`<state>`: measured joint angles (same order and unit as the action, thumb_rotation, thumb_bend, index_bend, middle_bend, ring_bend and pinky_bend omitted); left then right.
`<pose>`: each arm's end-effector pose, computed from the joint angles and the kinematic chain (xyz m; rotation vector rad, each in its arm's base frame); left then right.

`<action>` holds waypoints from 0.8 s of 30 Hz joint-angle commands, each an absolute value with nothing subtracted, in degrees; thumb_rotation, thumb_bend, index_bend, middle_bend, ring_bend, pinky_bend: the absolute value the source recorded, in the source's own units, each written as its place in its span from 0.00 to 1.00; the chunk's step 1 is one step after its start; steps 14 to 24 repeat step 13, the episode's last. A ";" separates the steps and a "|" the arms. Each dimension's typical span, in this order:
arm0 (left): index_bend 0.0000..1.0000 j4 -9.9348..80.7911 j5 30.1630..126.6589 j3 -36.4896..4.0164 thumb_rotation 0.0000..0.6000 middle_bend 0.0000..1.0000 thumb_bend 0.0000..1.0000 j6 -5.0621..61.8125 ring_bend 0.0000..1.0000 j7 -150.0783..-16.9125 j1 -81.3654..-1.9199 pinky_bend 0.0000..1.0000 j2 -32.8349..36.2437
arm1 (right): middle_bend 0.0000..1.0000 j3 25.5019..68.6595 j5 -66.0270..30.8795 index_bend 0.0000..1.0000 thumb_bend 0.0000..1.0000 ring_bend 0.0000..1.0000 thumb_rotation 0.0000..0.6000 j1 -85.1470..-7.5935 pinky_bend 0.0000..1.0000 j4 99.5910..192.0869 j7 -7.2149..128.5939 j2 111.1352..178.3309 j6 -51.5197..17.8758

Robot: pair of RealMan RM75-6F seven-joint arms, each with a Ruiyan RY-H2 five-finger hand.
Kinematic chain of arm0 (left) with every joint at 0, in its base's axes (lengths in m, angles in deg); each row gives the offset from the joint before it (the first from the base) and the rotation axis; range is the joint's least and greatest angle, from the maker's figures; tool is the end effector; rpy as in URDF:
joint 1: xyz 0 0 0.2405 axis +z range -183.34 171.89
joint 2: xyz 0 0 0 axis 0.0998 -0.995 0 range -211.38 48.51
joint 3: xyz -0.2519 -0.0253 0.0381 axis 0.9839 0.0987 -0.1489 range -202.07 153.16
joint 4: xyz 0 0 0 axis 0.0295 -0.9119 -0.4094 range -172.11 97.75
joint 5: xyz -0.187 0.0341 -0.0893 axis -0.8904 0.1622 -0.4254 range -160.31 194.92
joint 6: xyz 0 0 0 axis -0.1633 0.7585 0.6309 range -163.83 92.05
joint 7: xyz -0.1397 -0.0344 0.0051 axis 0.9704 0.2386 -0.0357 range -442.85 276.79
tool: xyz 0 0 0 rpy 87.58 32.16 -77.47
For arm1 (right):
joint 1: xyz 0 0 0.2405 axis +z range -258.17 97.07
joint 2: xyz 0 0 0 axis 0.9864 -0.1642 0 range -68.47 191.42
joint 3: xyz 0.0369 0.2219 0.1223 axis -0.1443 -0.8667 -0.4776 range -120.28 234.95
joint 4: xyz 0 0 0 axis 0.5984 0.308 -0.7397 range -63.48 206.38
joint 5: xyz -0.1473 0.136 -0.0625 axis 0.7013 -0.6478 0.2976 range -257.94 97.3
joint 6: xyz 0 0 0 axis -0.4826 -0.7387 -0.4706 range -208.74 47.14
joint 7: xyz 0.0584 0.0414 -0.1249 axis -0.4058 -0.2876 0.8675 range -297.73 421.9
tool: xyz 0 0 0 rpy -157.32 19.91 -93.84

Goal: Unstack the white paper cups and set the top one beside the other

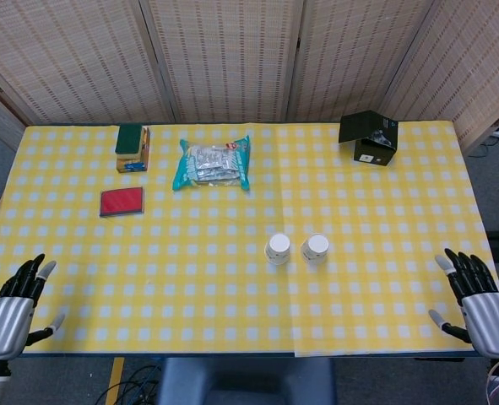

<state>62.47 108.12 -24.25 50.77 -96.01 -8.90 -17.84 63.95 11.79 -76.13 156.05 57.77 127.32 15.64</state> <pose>-0.2817 0.1603 0.1451 -1.4893 -0.8112 -0.8412 -0.3207 -0.1448 0.1602 1.4703 -0.8208 0.9622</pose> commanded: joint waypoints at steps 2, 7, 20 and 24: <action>0.04 62.50 108.55 -24.77 0.82 0.00 0.26 51.00 0.00 -96.33 -8.62 0.23 -17.68 | 0.00 63.39 11.82 0.02 0.20 0.00 1.00 -76.58 0.00 156.69 58.05 126.99 14.99; 0.04 62.20 107.61 -24.72 0.81 0.00 0.26 50.12 0.00 -97.02 -8.86 0.23 -17.34 | 0.00 62.97 12.38 0.02 0.20 0.00 1.00 -76.36 0.00 156.82 58.21 127.04 13.01; 0.04 61.33 106.78 -24.50 0.82 0.00 0.26 48.74 0.00 -97.08 -9.60 0.23 -16.89 | 0.00 62.16 12.54 0.02 0.20 0.00 1.00 -76.49 0.00 157.12 58.51 127.01 11.94; 0.04 61.33 106.78 -24.50 0.82 0.00 0.26 48.74 0.00 -97.08 -9.60 0.23 -16.89 | 0.00 62.16 12.54 0.02 0.20 0.00 1.00 -76.49 0.00 157.12 58.51 127.01 11.94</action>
